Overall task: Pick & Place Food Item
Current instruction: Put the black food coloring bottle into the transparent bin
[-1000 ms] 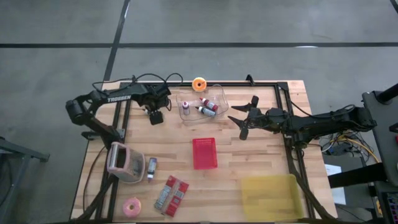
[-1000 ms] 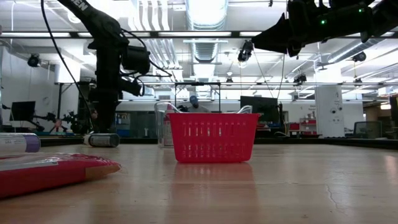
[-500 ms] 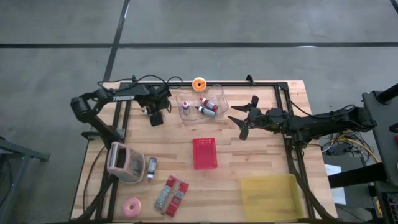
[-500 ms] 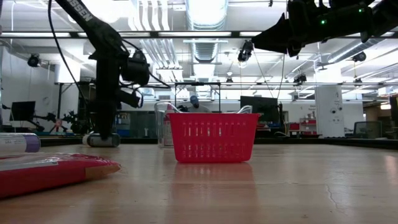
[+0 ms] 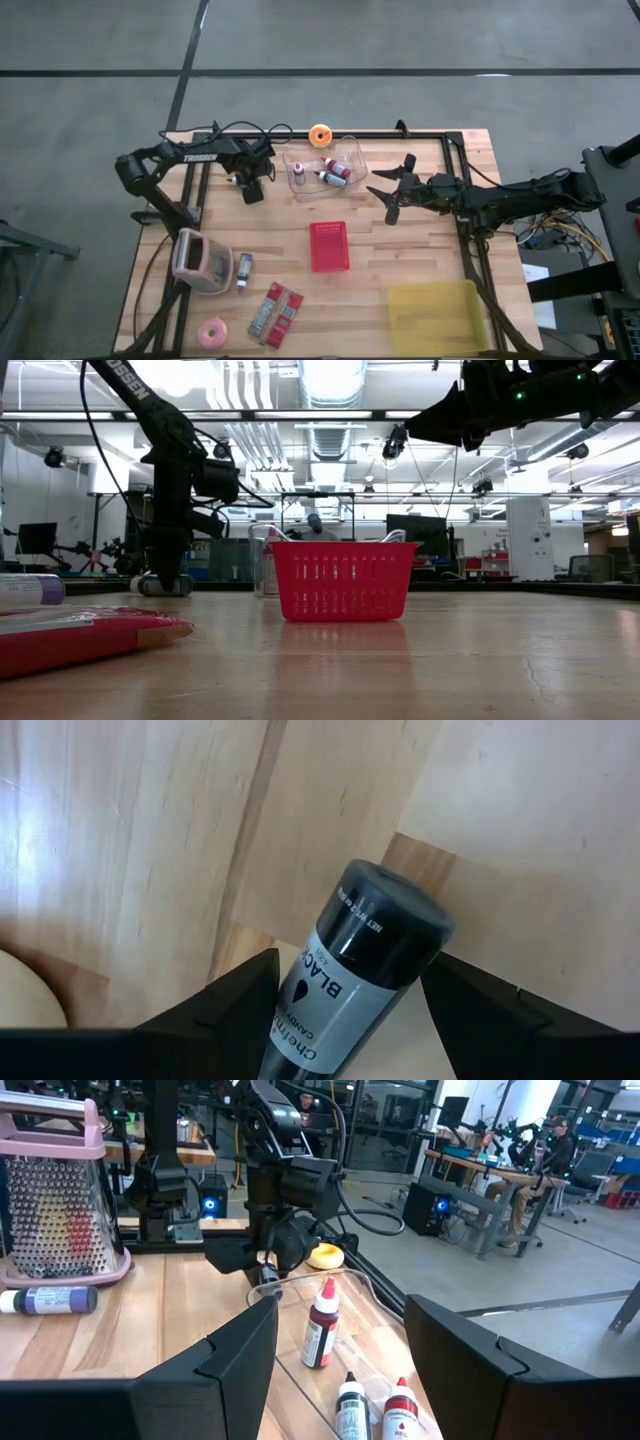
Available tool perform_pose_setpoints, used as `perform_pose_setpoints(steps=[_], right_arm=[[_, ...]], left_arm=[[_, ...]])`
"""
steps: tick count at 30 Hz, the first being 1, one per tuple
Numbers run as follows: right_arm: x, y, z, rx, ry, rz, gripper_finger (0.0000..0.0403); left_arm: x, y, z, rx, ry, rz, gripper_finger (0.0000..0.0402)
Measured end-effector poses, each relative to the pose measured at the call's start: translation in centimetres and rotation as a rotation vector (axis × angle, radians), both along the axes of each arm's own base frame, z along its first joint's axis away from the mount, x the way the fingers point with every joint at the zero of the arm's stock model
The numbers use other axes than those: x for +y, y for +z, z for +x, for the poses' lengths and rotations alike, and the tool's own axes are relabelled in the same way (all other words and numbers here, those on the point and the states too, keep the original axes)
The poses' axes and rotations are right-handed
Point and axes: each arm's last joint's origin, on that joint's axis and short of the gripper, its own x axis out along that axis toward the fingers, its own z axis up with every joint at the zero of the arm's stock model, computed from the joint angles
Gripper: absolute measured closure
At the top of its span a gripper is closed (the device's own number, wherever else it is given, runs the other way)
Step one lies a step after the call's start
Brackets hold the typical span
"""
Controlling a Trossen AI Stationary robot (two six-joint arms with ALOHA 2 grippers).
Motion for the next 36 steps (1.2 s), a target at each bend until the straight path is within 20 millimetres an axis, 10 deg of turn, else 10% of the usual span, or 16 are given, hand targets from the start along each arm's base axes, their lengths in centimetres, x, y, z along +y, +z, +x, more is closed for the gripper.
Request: perform_pose_setpoints(steps=[16, 36], right_arm=[[0.0, 0.0, 0.0, 0.000, 0.000, 0.000, 0.0188], [0.0, 0.0, 0.0, -0.001, 0.000, 0.002, 0.0188]], left_arm=[[0.0, 0.0, 0.0, -0.008, 0.018, 0.001, 0.0240], [0.0, 2.5, 0.2, -0.056, 0.057, -0.002, 0.0248]])
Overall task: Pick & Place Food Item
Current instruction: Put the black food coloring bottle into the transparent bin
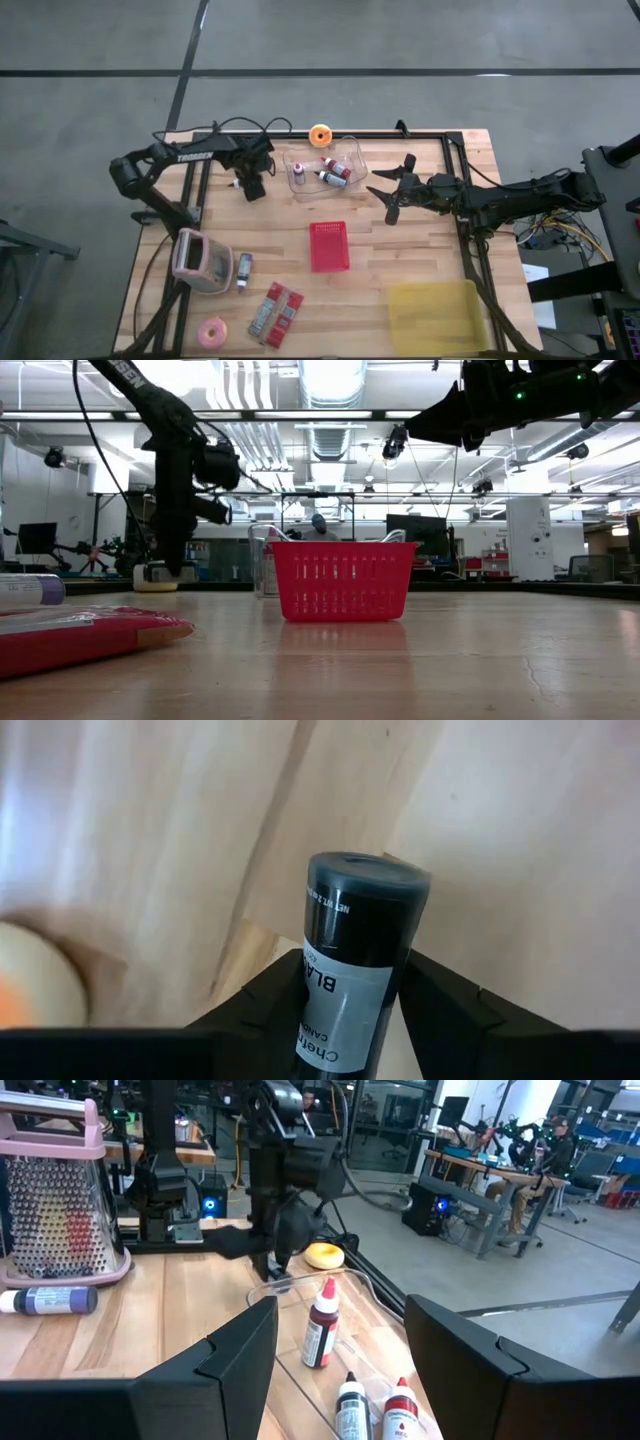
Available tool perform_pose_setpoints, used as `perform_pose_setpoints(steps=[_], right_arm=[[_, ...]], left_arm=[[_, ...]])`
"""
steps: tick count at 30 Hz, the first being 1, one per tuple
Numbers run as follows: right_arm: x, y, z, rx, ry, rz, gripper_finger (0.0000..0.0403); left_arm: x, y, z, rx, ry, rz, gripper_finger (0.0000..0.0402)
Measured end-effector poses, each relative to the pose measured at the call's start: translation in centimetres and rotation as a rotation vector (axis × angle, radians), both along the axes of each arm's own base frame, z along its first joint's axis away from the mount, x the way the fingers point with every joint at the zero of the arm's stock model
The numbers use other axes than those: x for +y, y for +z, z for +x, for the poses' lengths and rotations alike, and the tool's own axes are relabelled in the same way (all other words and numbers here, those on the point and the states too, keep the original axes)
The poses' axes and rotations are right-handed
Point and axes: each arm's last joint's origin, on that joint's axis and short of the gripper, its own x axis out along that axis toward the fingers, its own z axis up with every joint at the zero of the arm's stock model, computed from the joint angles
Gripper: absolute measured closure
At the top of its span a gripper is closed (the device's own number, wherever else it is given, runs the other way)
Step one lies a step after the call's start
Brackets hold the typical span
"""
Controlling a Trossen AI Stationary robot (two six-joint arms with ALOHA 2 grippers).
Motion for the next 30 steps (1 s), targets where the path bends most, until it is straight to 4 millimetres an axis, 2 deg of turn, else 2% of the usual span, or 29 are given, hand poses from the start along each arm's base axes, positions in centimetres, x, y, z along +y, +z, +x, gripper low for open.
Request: perform_pose_setpoints(steps=[8, 16, 19, 23, 30], right_arm=[[0.0, 0.0, 0.0, 0.001, 0.000, -0.002, 0.0188], [0.0, 0.0, 0.0, 0.001, 0.000, -0.001, 0.0188], [0.0, 0.0, 0.0, 0.001, 0.000, 0.000, 0.0188], [0.0, 0.0, 0.0, 0.001, 0.000, -0.001, 0.0188], [0.0, 0.0, 0.0, 0.001, 0.000, -0.001, 0.0188]], left_arm=[[-0.3, 4.2, 0.9, -0.118, 0.013, 0.068, 0.0248], [-1.2, 10.5, 1.5, -0.284, -0.026, 0.218, 0.0248], [-1.4, 12.2, 2.0, -0.336, -0.049, 0.252, 0.0248], [-0.9, 13.4, 3.1, -0.406, -0.101, 0.313, 0.0248], [0.2, 12.7, 5.2, -0.462, -0.161, 0.374, 0.0248]])
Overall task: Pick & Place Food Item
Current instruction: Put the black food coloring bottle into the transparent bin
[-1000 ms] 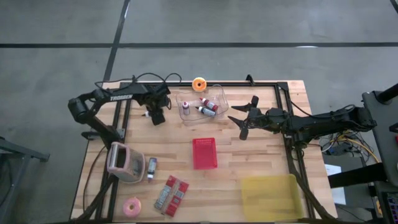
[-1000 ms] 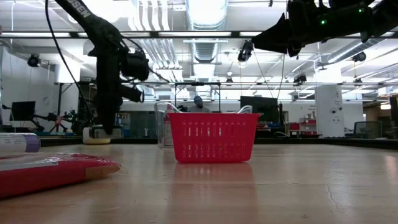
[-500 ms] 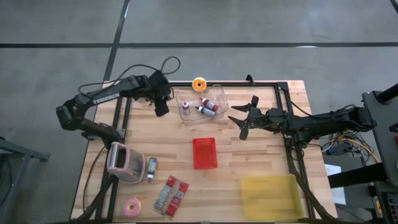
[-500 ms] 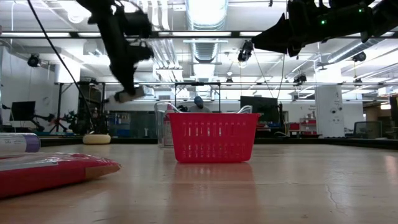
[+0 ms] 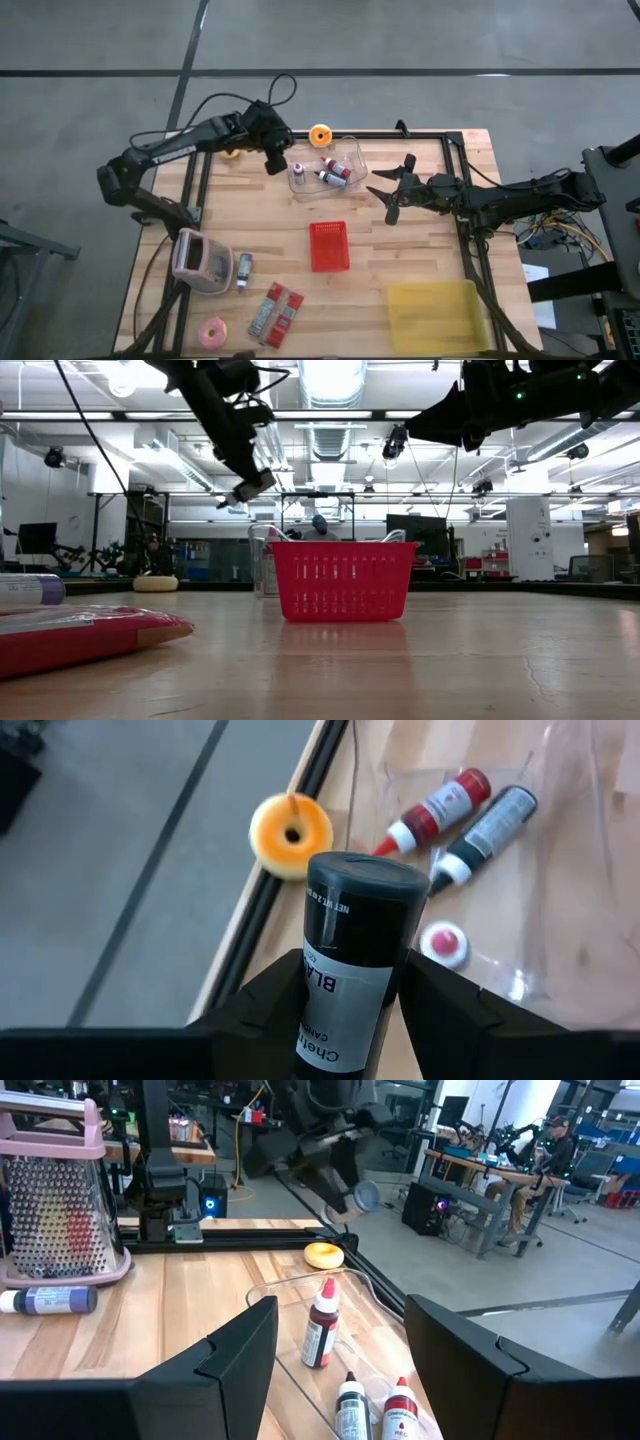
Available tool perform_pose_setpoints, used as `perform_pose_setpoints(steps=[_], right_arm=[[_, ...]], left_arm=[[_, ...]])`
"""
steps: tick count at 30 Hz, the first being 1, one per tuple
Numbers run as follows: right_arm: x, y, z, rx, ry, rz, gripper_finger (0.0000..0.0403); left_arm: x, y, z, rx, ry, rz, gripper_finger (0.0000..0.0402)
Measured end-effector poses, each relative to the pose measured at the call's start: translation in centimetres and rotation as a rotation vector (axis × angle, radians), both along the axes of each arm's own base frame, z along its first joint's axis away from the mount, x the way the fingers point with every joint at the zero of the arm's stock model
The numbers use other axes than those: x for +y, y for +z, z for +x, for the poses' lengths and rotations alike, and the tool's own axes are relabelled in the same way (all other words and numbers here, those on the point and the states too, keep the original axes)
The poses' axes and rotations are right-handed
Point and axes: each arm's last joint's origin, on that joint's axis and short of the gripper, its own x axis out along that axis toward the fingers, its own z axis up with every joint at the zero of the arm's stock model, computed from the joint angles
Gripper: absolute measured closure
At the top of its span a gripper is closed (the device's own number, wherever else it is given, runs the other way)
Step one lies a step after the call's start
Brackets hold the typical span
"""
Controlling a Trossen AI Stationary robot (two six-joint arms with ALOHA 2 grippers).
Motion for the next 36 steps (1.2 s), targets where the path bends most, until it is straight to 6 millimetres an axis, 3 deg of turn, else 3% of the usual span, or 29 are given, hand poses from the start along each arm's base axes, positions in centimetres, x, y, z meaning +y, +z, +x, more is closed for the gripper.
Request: perform_pose_setpoints(steps=[26, 36], right_arm=[[0.0, 0.0, 0.0, 0.001, 0.000, 0.000, 0.0188], [0.0, 0.0, 0.0, 0.001, 0.000, 0.001, 0.0188]], left_arm=[[4.1, -3.0, 8.8, 0.132, -0.091, -0.113, 0.0248], [4.7, -5.5, 9.7, 0.188, -0.052, -0.173, 0.0248]])
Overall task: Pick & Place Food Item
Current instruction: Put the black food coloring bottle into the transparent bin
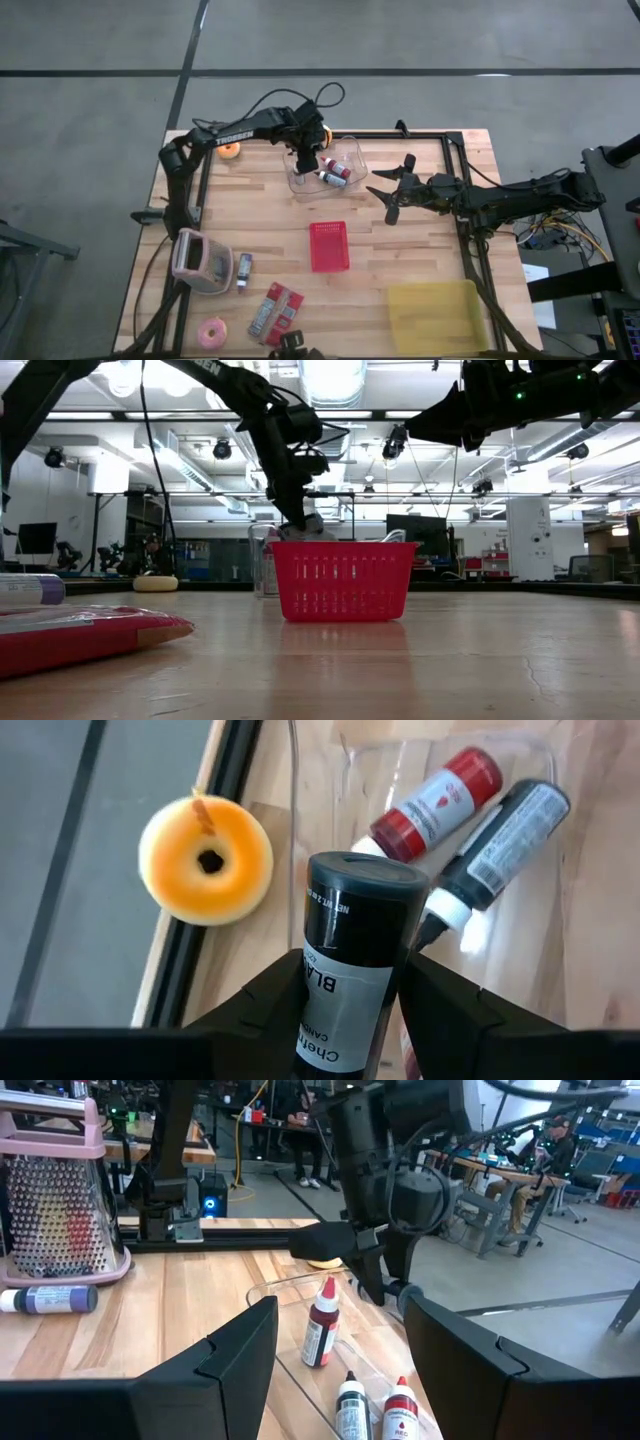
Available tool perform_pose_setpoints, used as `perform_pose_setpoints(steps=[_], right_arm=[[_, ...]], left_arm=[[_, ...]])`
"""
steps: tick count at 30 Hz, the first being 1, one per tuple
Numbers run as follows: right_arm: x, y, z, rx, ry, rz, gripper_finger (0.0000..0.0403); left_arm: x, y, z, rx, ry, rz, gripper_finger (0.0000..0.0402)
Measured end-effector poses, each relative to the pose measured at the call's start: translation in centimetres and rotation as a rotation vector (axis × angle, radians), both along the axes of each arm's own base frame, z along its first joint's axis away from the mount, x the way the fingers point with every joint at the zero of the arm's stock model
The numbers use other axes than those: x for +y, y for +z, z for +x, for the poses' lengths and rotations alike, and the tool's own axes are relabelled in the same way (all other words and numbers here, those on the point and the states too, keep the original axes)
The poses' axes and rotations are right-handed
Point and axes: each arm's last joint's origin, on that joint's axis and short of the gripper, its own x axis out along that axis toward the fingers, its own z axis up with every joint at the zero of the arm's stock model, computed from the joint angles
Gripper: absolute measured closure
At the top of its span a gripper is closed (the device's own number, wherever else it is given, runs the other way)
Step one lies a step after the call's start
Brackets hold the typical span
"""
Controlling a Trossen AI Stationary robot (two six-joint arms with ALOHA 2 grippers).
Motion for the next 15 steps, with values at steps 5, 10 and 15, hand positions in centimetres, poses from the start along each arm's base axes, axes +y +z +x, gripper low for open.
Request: perform_pose_setpoints(steps=[5, 10, 15], right_arm=[[0.0, 0.0, 0.0, 0.001, 0.000, 0.000, 0.0188], [0.0, 0.0, 0.0, 0.000, 0.000, 0.000, 0.0188], [0.0, 0.0, 0.0, 0.000, 0.000, 0.000, 0.0188]], left_arm=[[0.0, -0.2, 0.1, 0.001, -0.001, -0.010, 0.0248], [0.0, -0.6, 0.2, -0.007, 0.012, -0.041, 0.0248], [0.2, -1.9, 0.5, 0.026, 0.022, -0.064, 0.0248]])
